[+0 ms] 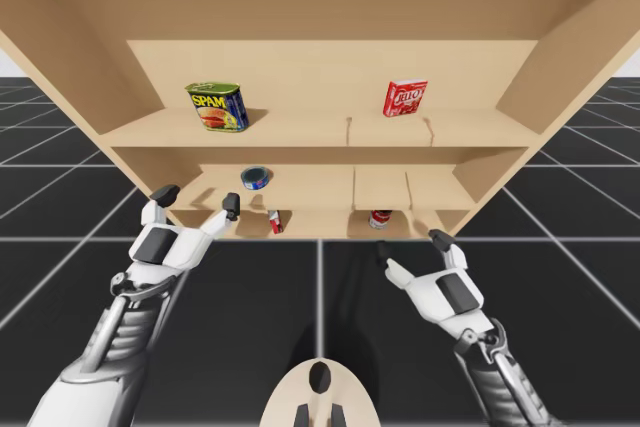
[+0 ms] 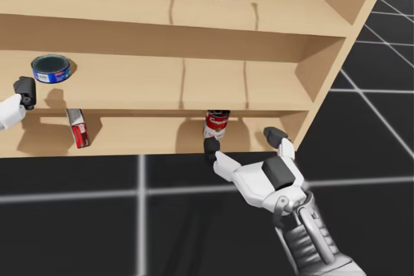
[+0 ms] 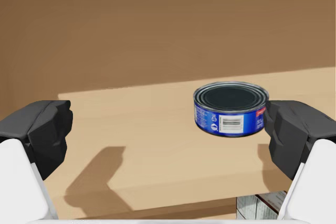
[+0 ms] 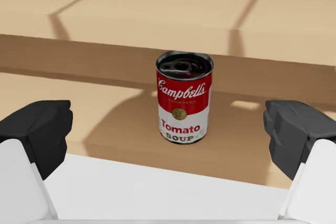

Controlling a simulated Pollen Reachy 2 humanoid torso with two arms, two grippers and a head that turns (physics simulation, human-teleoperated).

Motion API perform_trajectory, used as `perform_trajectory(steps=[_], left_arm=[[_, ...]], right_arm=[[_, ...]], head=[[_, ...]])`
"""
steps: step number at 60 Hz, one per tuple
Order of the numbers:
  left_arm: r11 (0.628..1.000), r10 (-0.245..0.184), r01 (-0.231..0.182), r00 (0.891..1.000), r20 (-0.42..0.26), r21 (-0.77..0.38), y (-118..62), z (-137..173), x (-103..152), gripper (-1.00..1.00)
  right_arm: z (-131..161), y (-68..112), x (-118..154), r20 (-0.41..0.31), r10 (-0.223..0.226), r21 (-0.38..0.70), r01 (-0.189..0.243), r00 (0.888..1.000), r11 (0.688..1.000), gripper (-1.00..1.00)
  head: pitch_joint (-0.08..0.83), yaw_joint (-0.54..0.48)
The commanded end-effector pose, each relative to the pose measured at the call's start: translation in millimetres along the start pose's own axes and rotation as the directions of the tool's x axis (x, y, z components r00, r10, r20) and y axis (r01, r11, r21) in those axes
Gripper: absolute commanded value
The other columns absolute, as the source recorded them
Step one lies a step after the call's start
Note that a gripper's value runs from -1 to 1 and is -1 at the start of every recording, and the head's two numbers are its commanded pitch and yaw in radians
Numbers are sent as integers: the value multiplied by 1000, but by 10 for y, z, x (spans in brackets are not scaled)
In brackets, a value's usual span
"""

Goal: Retrieve the soup can from the shelves.

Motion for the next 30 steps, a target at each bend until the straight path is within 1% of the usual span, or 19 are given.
perform_trajectory(steps=[1,7,14,19,20,22,26,30], left_arm=[[1000,0,0,1000,-2,1,3,-4,-5,-1000],[1000,0,0,1000,-5,3,3,-5,-10,-1000],[1000,0,0,1000,-6,3,-1,-5,-15,-1000],[1000,0,0,1000,-6,4,2,-7,-17,-1000],[1000,1,-1,1000,-6,4,3,-8,-17,-1000],[1000,1,-1,1000,-6,5,4,-8,-18,-1000],[1000,1,-1,1000,-7,7,5,-10,-21,-1000],[1000,2,-2,1000,-9,8,4,-9,-22,-1000]], right_arm=[[-228,102,-193,-31,-81,4,81,996,997,-1000],[-409,143,-279,-58,-82,9,83,995,997,-1000],[-611,183,-338,-69,-59,-5,59,996,998,-1000],[-739,205,-374,-81,-56,-5,55,995,998,-1000],[-790,214,-393,-83,-47,-8,47,995,999,-1000],[-823,218,-407,-85,-44,-11,43,995,999,-1000],[-912,229,-439,-95,-50,-17,49,994,999,-1000],[-999,231,-474,-102,-46,-33,43,994,999,-1000]], head=[[584,-212],[583,-208],[581,-211],[581,-212],[580,-211],[579,-212],[580,-212],[580,-214]])
